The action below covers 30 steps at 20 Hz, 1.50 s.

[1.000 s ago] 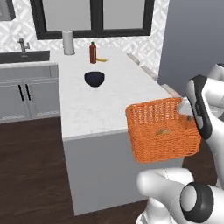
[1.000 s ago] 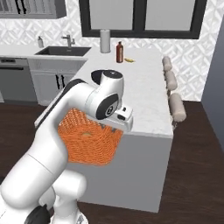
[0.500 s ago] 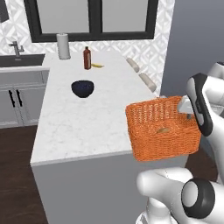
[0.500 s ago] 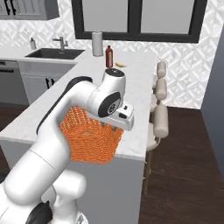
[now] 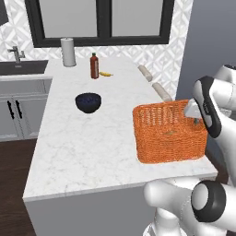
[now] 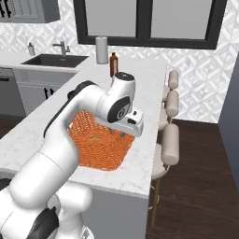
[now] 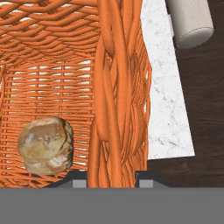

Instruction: Open the cabinet, pick up the bread from the cabinet and place it in the basket. Then move the basket to the dining counter.

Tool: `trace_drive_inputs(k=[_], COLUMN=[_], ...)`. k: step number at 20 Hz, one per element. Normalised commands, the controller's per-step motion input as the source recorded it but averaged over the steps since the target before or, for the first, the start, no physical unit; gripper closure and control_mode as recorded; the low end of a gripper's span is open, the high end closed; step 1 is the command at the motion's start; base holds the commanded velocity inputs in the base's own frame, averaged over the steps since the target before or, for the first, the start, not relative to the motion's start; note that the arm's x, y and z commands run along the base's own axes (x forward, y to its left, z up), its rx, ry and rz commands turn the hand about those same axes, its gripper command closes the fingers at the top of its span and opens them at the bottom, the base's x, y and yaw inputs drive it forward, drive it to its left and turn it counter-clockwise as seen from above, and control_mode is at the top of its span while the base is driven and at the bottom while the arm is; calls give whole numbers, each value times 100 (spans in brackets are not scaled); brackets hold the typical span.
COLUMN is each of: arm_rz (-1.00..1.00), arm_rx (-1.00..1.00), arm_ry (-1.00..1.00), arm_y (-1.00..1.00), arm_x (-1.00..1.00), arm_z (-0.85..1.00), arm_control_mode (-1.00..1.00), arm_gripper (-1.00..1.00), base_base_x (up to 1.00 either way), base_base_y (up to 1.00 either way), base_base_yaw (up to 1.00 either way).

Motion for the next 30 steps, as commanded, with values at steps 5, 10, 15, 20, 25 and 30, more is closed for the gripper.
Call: trace_drive_inputs(k=[5,10,15,20,25,30], arm_rz=[0,0,0,0,0,0], arm_rx=[14,16,9,0,-1,0], arm_ry=[2,6,4,0,-2,-9], arm_y=[-34,-33,-14,0,5,8], arm_x=[100,100,100,87,27,14], arm_z=[-28,-29,-15,-20,-34,-40], arm_control_mode=[-100,-100,-100,-100,-100,-100], arm_gripper=[100,100,100,100,100,100], base_base_x=[0,0,0,0,0,0], base_base_y=[0,0,0,0,0,0], base_base_yaw=[0,0,0,0,0,0])
